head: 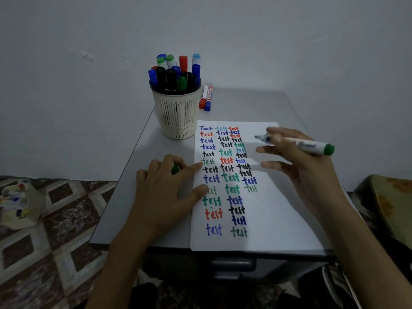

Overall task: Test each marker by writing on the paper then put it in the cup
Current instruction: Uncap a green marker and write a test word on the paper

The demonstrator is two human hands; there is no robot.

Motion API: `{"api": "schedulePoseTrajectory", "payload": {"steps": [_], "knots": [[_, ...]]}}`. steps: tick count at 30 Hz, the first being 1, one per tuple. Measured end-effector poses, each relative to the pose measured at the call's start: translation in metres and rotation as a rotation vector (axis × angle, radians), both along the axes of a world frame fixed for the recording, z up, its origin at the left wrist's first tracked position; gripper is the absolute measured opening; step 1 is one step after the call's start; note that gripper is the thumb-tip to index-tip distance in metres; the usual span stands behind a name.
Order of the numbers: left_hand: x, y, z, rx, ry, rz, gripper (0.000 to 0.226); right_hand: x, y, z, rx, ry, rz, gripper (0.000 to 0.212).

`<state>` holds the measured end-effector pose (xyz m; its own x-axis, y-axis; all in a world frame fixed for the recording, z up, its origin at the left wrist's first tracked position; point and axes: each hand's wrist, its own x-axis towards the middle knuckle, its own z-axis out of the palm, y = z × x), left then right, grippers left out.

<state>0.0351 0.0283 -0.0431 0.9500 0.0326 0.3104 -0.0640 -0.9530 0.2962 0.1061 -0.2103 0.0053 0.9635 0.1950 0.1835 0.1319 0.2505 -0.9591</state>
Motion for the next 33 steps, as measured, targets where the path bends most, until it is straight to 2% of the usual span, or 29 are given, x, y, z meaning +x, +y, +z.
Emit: {"api": "schedulePoseTrajectory", "payload": {"steps": [4,6,11,16,19,28,33], "knots": [[0.0,-0.001,0.0,-0.008,-0.008,0.001,0.068,-0.006,0.009,-0.009,0.056,0.127,0.066,0.015],[0.0,0.0,0.001,0.008,-0.008,0.005,0.069,-0.008,0.012,-0.012,0.047,0.148,0.082,0.016],[0.0,0.0,0.0,0.0,-0.007,0.004,0.07,-0.011,0.021,-0.014,-0.03,0.08,-0.002,0.035],[0.001,0.001,0.0,-0.001,0.003,0.006,0.071,-0.017,0.026,-0.019,-0.148,-0.007,-0.043,0.033],[0.0,0.001,-0.001,-0.005,0.001,0.005,0.071,-0.017,0.027,-0.021,-0.221,-0.063,-0.043,0.025],[-0.001,0.0,0.0,-0.008,-0.005,-0.003,0.073,-0.019,0.028,-0.024,-0.314,-0.124,-0.018,0.023],[0.0,0.001,0.0,-0.011,-0.001,0.0,0.073,-0.02,0.029,-0.024,-0.35,-0.15,-0.015,0.033]]}}
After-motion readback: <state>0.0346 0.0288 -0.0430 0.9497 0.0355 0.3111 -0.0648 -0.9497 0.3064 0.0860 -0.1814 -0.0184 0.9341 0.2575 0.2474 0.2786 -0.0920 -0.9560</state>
